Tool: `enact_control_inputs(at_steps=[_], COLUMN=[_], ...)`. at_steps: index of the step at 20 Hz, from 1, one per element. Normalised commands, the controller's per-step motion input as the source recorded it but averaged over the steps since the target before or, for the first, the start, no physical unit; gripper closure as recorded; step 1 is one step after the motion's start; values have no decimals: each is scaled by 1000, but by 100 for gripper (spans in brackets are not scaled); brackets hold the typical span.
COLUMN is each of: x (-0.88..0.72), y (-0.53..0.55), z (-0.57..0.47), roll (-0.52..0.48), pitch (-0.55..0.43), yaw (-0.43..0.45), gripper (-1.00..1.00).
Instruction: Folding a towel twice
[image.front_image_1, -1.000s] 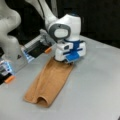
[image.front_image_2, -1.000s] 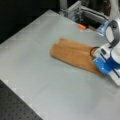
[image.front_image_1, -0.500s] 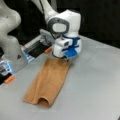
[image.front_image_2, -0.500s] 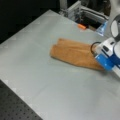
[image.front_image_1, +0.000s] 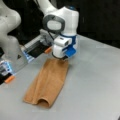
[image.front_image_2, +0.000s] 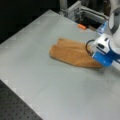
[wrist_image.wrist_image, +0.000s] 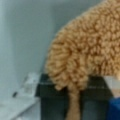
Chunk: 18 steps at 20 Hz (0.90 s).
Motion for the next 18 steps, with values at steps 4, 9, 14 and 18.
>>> enact_control_inputs(at_steps=[4,9,14,18], x=[-161,-140,-94,-47], y=[-254,-220,-210,-212], z=[146,82,89,72], roll=[166,117,82,114], pitch=[101,86,86,93], yaw=[46,34,27,74], gripper=[100,100,100,100])
